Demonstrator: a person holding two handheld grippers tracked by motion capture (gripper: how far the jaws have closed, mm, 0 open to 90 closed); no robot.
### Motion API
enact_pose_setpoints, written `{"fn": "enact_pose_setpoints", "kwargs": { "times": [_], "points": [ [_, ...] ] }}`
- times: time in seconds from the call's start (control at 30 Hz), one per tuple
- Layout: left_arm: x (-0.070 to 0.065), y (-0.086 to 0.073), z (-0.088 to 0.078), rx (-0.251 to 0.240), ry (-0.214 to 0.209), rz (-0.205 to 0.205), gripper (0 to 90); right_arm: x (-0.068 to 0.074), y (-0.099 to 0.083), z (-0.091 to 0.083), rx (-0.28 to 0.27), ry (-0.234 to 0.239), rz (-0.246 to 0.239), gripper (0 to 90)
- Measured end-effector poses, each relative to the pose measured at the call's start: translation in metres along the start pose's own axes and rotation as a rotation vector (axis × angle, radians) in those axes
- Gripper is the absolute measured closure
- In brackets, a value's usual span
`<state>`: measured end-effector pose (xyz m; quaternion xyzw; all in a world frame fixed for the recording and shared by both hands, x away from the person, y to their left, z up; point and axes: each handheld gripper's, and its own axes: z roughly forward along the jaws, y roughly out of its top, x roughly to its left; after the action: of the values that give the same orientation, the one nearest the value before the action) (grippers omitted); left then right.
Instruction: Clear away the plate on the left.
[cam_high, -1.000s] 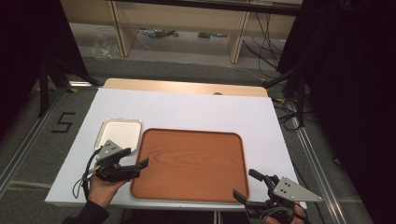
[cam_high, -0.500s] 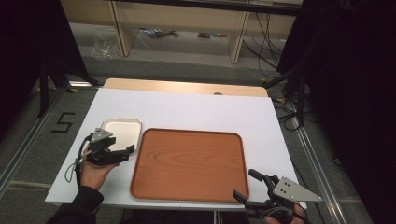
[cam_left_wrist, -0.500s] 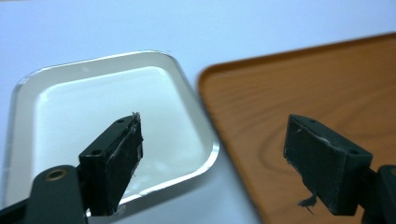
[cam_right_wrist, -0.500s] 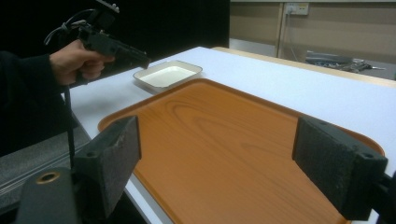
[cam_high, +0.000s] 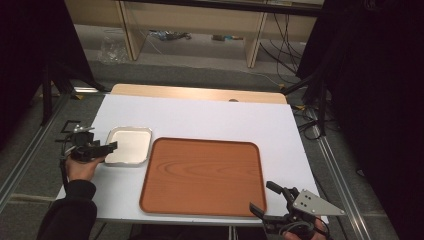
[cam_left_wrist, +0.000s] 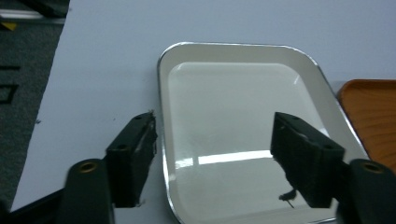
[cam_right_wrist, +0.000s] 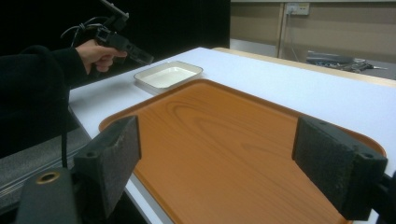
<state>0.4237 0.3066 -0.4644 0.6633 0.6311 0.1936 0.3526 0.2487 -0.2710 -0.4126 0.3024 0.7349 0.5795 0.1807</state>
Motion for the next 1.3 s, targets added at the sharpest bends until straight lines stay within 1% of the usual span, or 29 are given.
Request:
{"fn": "enact_pose_setpoints", "kwargs": {
  "times": [0.07, 0.1, 0.13, 0.17, 0.2, 0.23, 0.3, 0.4, 0.43, 0.47, 0.5, 0.57, 0.6, 0.67, 0.7, 0.77, 0.8, 0.87, 0.9, 0.93, 0.97, 1.0, 1.03, 1.1, 1.13, 1.2, 1.23, 1.27, 1.3],
  "points": [
    [0.004, -0.001, 0.003, -0.005, 0.026, -0.029, 40.9, 0.000, 0.000, 0.000, 0.004, 0.000, -0.001, 16.6],
    [0.007, -0.001, 0.003, -0.001, 0.020, -0.030, 45.2, 0.000, 0.000, 0.000, 0.006, 0.004, -0.002, 16.6],
    [0.008, -0.001, 0.004, 0.001, 0.017, -0.043, 48.2, 0.000, 0.001, 0.000, 0.021, 0.014, -0.002, 16.6],
    [0.010, -0.001, 0.007, 0.001, 0.019, -0.038, 49.1, 0.000, 0.000, 0.000, 0.019, 0.013, -0.002, 16.6],
    [0.009, -0.001, 0.009, 0.009, 0.018, -0.060, 49.5, -0.001, 0.000, 0.000, 0.019, 0.014, -0.002, 16.6],
    [0.010, -0.001, 0.010, 0.011, 0.014, -0.053, 51.5, -0.001, 0.000, 0.000, 0.023, 0.016, -0.003, 16.6],
    [0.009, -0.001, 0.012, 0.044, 0.026, -0.026, 53.7, 0.000, 0.000, -0.001, 0.018, 0.011, -0.005, 16.6],
    [0.007, -0.001, 0.015, 0.042, 0.025, -0.031, 55.3, 0.000, 0.000, 0.000, 0.016, 0.013, -0.002, 16.7],
    [0.007, -0.001, 0.016, 0.054, 0.030, -0.017, 55.8, -0.001, 0.000, -0.001, 0.023, 0.014, -0.003, 16.7],
    [0.008, -0.001, 0.017, 0.050, 0.026, -0.014, 56.0, 0.000, 0.000, -0.001, 0.019, 0.016, -0.002, 16.7],
    [0.008, -0.001, 0.017, 0.059, 0.039, -0.031, 55.9, 0.000, 0.000, -0.001, 0.019, 0.017, -0.003, 16.7],
    [0.012, -0.001, 0.019, 0.050, 0.050, -0.046, 56.0, 0.000, 0.000, -0.001, 0.019, 0.016, -0.002, 16.7],
    [0.014, -0.001, 0.020, 0.057, 0.056, -0.047, 56.3, 0.000, 0.000, -0.001, 0.021, 0.017, -0.003, 16.7],
    [0.017, -0.002, 0.023, 0.051, 0.040, -0.078, 59.2, 0.000, 0.000, -0.001, 0.021, 0.016, -0.006, 16.7],
    [0.018, -0.002, 0.025, 0.054, 0.036, -0.082, 60.5, 0.000, 0.000, -0.001, 0.021, 0.014, -0.006, 16.7],
    [0.019, -0.002, 0.027, 0.060, 0.034, -0.071, 64.5, -0.001, 0.000, 0.000, 0.026, 0.018, -0.002, 16.7],
    [0.019, -0.001, 0.028, 0.063, 0.030, -0.077, 67.4, -0.001, 0.000, 0.000, 0.025, 0.017, -0.003, 16.7],
    [0.018, 0.000, 0.030, 0.086, 0.027, -0.069, 73.5, 0.000, 0.001, -0.001, 0.024, 0.018, -0.008, 16.7],
    [0.018, 0.000, 0.032, 0.085, 0.035, -0.052, 75.4, 0.000, 0.000, -0.001, 0.024, 0.018, -0.009, 16.7],
    [0.018, -0.001, 0.033, 0.069, 0.025, -0.070, 77.4, 0.000, 0.000, 0.000, 0.020, 0.017, -0.007, 16.7],
    [0.019, 0.000, 0.033, 0.071, 0.030, -0.070, 79.6, -0.001, 0.000, 0.000, 0.025, 0.018, -0.003, 16.7],
    [0.020, 0.000, 0.034, 0.066, 0.035, -0.082, 82.4, -0.001, 0.000, -0.001, 0.024, 0.015, -0.003, 16.7],
    [0.020, 0.000, 0.035, 0.054, 0.028, -0.104, 84.1, -0.001, 0.001, -0.001, 0.022, 0.017, -0.003, 16.7],
    [0.020, 0.000, 0.035, 0.048, 0.027, -0.126, 85.2, 0.000, 0.000, -0.001, 0.021, 0.017, -0.003, 16.7],
    [0.021, 0.000, 0.035, 0.044, 0.019, -0.120, 85.7, 0.000, 0.000, -0.001, 0.020, 0.019, -0.003, 16.7],
    [0.022, -0.002, 0.034, 0.041, 0.013, -0.145, 86.5, 0.000, 0.000, 0.000, 0.024, 0.018, -0.002, 16.7],
    [0.022, -0.002, 0.034, 0.024, 0.001, -0.174, 87.1, 0.000, 0.000, 0.000, 0.023, 0.018, -0.002, 16.7],
    [0.023, -0.002, 0.032, 0.011, -0.011, -0.187, 87.8, 0.000, 0.000, 0.000, 0.016, 0.016, -0.005, 16.7],
    [0.023, -0.001, 0.030, -0.002, -0.014, -0.187, 88.2, 0.000, 0.000, -0.001, 0.023, 0.020, -0.003, 16.7]
  ]
}}
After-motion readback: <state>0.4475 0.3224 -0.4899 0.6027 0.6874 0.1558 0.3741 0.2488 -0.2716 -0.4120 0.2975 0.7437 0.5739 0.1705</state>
